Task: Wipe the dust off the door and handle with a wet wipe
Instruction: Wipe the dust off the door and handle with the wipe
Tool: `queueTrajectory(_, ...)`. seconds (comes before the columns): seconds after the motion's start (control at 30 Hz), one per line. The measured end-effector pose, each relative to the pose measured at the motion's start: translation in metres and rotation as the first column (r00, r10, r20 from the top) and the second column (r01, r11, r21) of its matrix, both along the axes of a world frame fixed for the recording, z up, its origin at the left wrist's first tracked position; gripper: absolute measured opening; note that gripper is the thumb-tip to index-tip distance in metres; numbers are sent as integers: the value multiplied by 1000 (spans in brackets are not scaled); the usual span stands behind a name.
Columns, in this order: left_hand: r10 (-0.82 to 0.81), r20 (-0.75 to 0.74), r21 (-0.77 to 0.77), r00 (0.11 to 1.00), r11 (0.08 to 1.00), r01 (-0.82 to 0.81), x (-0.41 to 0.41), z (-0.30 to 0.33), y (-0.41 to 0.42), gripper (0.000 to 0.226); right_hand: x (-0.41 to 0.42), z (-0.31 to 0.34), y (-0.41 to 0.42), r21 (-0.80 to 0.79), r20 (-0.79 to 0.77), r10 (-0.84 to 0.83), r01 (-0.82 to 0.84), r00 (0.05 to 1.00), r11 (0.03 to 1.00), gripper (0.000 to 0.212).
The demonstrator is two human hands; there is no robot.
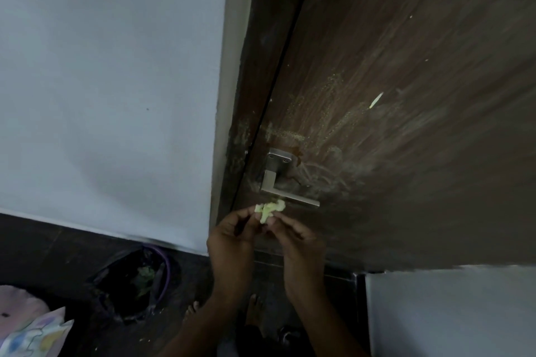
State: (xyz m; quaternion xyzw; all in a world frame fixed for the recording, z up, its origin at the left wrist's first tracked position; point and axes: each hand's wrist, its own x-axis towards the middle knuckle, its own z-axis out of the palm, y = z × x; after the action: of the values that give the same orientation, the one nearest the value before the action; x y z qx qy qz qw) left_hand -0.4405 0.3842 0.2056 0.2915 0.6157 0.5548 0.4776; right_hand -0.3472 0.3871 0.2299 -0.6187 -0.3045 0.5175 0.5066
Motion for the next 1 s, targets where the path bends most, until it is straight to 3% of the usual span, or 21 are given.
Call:
queueTrajectory(0.13, 6, -33, 43, 999, 999, -5, 9, 14, -7, 20, -3, 27, -2, 146, 386, 91, -158, 918, 977, 23)
queueTrajectory(0.2, -11, -85, 94, 996, 995, 19, 9, 21, -4, 19, -4, 39, 6, 216, 584, 28, -189, 811, 958, 21)
queueTrajectory(0.27, -7, -139, 133, 990, 991, 26, 7, 24, -2, 18, 2, 48, 20, 284, 840, -131, -222, 526, 933, 19)
queueTrajectory(0.33, 23, -150, 142, 988, 990, -2, 3, 24, 0, 17, 9, 51, 36, 230, 956, -175, -235, 236, 944, 21)
queueTrajectory(0.4, 44, -152, 134, 987, 991, -23, -1, 22, 1, 17, 6, 51, 46, 42, 992, -12, -228, 128, 973, 20)
queueTrajectory(0.5, 35, -168, 125, 985, 992, -14, -3, 19, 2, 18, -10, 42, 53, -106, 970, 158, -267, 182, 958, 13)
queueTrajectory(0.6, 37, -173, 118, 984, 993, -17, -3, 19, 2, 18, -3, 42, 54, -73, 958, 142, -268, 249, 961, 13)
queueTrajectory(0.7, 49, -146, 101, 988, 994, -35, -2, 19, 3, 17, 27, 45, 54, -82, 960, 151, -280, 237, 957, 14)
queueTrajectory(0.9, 12, -101, 107, 995, 994, -1, 3, 18, 4, 18, 24, 49, 63, -96, 931, 242, -456, 274, 885, 18)
queueTrajectory(1.0, 10, -120, 112, 993, 994, 4, 4, 17, 5, 17, 26, 51, 65, -86, 895, 263, -440, 359, 894, 14)
